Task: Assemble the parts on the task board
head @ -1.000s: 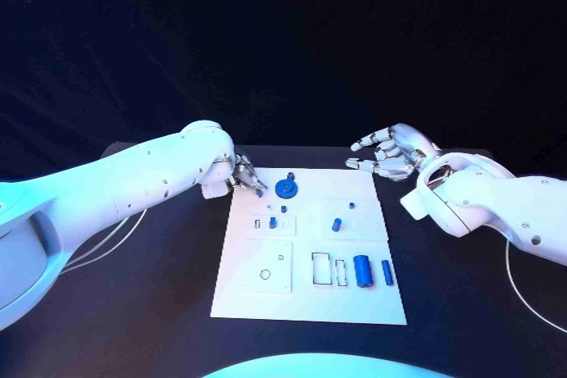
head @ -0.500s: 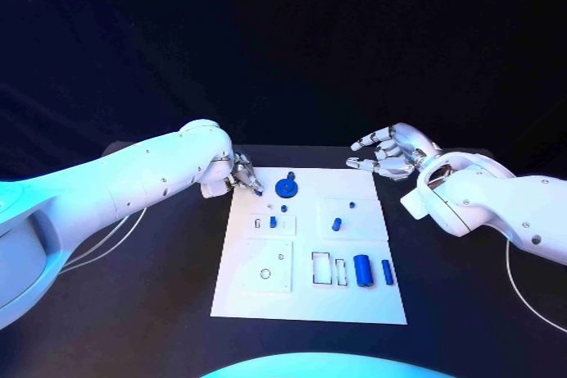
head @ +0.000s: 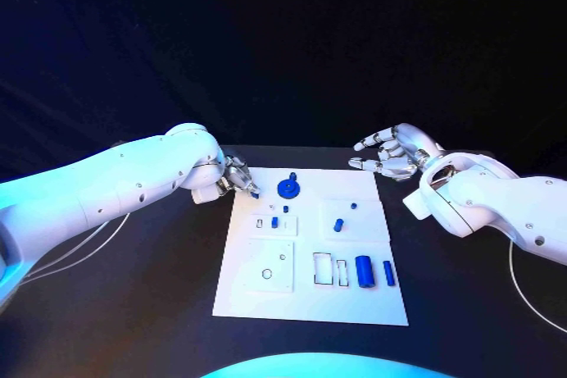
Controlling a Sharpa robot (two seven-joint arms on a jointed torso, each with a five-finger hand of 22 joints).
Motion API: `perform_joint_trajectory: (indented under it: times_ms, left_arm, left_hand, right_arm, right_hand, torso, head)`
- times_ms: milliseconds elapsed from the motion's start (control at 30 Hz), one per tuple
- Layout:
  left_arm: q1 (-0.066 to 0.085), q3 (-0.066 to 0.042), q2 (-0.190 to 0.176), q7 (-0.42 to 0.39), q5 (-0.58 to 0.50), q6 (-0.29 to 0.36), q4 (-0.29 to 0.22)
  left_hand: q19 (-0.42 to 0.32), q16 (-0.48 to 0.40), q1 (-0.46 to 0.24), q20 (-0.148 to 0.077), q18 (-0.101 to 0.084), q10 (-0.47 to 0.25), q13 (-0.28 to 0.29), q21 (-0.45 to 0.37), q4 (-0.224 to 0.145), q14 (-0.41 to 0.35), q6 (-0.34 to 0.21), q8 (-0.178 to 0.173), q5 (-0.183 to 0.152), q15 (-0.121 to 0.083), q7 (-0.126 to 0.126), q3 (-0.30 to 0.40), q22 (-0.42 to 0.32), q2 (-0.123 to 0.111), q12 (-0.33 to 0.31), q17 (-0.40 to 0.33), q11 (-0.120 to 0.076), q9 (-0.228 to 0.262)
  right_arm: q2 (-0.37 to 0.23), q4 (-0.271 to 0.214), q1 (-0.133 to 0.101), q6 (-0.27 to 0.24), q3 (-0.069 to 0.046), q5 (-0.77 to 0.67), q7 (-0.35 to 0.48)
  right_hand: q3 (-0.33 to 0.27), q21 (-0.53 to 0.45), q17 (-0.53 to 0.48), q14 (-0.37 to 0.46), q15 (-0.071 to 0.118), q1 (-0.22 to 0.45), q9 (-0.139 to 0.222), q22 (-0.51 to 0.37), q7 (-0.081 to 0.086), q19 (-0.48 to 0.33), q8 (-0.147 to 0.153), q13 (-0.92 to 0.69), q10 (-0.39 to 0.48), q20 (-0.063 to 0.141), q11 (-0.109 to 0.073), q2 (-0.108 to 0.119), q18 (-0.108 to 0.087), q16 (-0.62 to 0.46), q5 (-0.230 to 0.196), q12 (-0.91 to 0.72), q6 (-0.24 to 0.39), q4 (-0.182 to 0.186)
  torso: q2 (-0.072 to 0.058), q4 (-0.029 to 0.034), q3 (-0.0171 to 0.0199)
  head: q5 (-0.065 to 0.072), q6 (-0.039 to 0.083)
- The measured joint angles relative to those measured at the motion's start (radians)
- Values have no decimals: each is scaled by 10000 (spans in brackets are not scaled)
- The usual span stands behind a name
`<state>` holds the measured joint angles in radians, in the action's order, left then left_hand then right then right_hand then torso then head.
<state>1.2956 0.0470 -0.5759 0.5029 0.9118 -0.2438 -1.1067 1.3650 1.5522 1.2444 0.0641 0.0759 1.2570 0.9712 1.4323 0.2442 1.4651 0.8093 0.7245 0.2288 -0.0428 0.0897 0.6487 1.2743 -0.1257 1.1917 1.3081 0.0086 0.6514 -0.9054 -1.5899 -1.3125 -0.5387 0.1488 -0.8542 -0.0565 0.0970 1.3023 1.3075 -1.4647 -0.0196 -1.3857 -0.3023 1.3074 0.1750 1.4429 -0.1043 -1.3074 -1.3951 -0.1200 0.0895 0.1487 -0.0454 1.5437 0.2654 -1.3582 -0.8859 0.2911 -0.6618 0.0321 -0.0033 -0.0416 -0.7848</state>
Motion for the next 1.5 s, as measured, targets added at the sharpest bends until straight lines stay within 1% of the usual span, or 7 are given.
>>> perform_joint_trajectory:
  times_ms: [167, 200, 533, 933, 967, 1000, 1500]
  left_arm:
    - [3, -10, -543, -4, -141, 254, -879]
    - [3, -10, -627, -4, -162, 302, -1028]
    - [-153, -6, -1207, 8, -112, 795, -2255]
    - [-535, 81, -1293, 33, 288, 1155, -2757]
    - [-561, 90, -1290, 36, 327, 1169, -2775]
    - [-591, 98, -1286, 39, 381, 1182, -2796]
    - [-699, 159, -1234, 93, 1080, 1159, -2866]
  left_hand:
    - [36, 13, -194, -37, 0, 101, 66, 37, -25, 0, 11, 125, 1, 0, -11, 107, 69, -60, 48, -1, -30, 3]
    - [42, 13, -257, -31, 0, 122, 84, 36, -484, 0, 11, 125, -5, 0, -11, 598, 87, -123, 48, -1, -50, 3]
    - [144, 51, -630, -70, -1, 319, 255, 151, -566, 1, 11, 262, 48, -73, -10, 868, 227, -288, 198, -2, -104, 4]
    - [180, 50, -1029, -106, -1, 428, 287, 151, -511, 11, 126, 416, 311, -135, -52, 926, 236, -372, 222, -3, -141, 507]
    - [180, 50, -1085, -106, 0, 447, 287, 151, -601, 0, 133, 461, 357, -145, -59, 1044, 235, -428, 222, -3, -160, 507]
    - [180, 50, -1163, -106, -1, 463, 287, 151, -1036, 0, 133, 461, 354, -145, -59, 1480, 235, -506, 222, -3, -175, 507]
    - [215, 90, -1400, -142, -1, 550, 310, 151, -1038, 0, 135, 588, 650, -144, -59, 1481, 233, -507, 222, -4, -193, 508]
  right_arm:
    - [-16, 1, 0, 4, 0, -1, 0]
    - [-18, 1, 0, 5, 0, -1, 0]
    - [-42, 10, 0, 14, 3, -3, -1]
    - [-47, 21, 5, 22, 3, -3, -1]
    - [-49, 21, 5, 23, 3, -3, -1]
    - [-51, 21, 5, 24, 3, -3, -1]
    - [-62, 21, 10, 32, 3, -3, -1]
  right_hand:
    - [0, 0, -1, 0, 0, 0, 0, 0, 0, 0, 0, 0, 0, 0, 0, 0, 0, 0, 0, 0, 0, 0]
    - [0, 0, 0, 0, 0, 0, 0, -1, 0, 0, 0, 0, 0, 0, 0, 0, 0, 0, 0, 0, 0, 0]
    - [0, 0, -1, 0, 0, 0, 0, 7, 0, 0, 0, 0, 0, 0, 0, 0, 0, 0, 0, 0, 0, 0]
    - [0, 1, -1, 0, 0, 0, -1, 6, 0, 0, 0, 1, 0, 0, 0, 0, 0, 0, 0, 0, 0, 0]
    - [0, 1, -2, 0, 0, 0, 0, 6, 0, 0, 0, 0, 0, 0, 0, 0, 0, 0, 0, 0, 0, 0]
    - [0, 1, -2, 0, 0, 0, -1, 6, 0, 0, 0, 0, 0, 0, 0, 0, 0, 0, 0, 0, 0, 0]
    - [0, 1, 6, 0, 0, 0, -1, 4, 0, 0, 0, 1, 0, 0, 0, 0, 0, 0, 0, 0, 0, 0]
  torso:
    - [28, 40, 12]
    - [33, 47, 16]
    - [43, 48, 12]
    - [26, 34, 6]
    - [22, 33, 5]
    - [21, 30, 5]
    - [19, 31, 12]
  head:
    - [-21, -28]
    - [-27, -34]
    - [-97, -79]
    - [-137, -134]
    - [-137, -138]
    - [-137, -142]
    - [-128, -204]
